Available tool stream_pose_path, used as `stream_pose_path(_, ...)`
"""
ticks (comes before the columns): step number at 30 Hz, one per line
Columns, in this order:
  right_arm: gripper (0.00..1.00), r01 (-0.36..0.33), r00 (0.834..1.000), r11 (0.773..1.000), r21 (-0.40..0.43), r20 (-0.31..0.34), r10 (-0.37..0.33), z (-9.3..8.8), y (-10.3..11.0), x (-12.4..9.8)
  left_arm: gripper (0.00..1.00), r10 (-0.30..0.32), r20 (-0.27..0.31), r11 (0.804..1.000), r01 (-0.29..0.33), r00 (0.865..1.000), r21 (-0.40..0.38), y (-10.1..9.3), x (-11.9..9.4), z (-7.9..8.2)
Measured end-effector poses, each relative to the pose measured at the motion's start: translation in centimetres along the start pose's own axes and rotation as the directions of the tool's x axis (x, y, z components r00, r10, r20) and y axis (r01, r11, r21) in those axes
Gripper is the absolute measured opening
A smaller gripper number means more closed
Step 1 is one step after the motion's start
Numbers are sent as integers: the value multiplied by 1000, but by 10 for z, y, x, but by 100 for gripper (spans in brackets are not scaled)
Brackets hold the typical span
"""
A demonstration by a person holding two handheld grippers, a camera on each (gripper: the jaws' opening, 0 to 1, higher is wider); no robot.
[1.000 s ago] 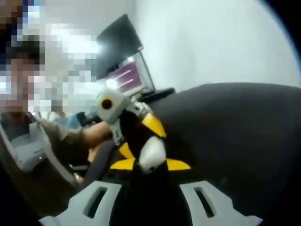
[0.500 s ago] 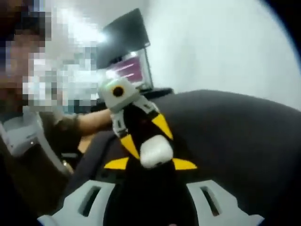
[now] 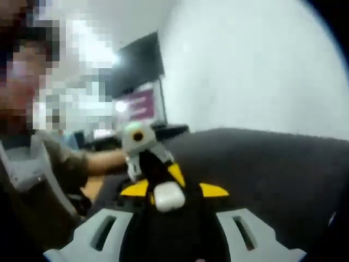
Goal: Pick up three earphones and place each one into its charging case using tactile feedback, ensure that each earphone is properly inserted and securely positioned inside the case.
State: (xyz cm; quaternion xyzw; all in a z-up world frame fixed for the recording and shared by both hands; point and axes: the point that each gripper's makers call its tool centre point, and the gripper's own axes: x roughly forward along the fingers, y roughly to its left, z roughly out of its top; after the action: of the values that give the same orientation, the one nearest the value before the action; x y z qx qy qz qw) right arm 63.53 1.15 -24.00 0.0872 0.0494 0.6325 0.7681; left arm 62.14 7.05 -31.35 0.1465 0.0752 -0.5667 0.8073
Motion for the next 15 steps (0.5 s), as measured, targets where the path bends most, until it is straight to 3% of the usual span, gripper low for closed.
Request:
stream_pose_path(4, 36, 45, 976, 996, 75, 209, -59, 39, -16, -20, 36, 18, 7, 1000, -19, 1000, 5, 5, -9, 5)
stream_pose_path(7, 36, 147, 950, 987, 59, 269, -157, 49, -34, -34, 36, 66, 91, 997, -62, 994, -48, 16, -19, 21)
stream_pose_path(8, 35, 168, 952, 985, 40, 252, -173, 47, -34, -34, 35, 96, 134, 993, -86, 986, -82, 24, -25, 30)
stream_pose_path(10, 32, 167, 971, 986, 12, 169, -167, 32, -25, -27, 35, 153, 211, 981, -123, 965, -147, 38, -40, 44)
stream_pose_path(13, 33, 145, 989, 988, -47, 15, -145, 2, -5, -8, 34, 260, 355, 940, -151, 898, -306, 62, -69, 66)
stream_pose_path(15, 38, 156, 983, 981, -116, -81, -166, -18, -1, 3, 31, 308, 376, 914, -162, 874, -372, 74, -81, 67)
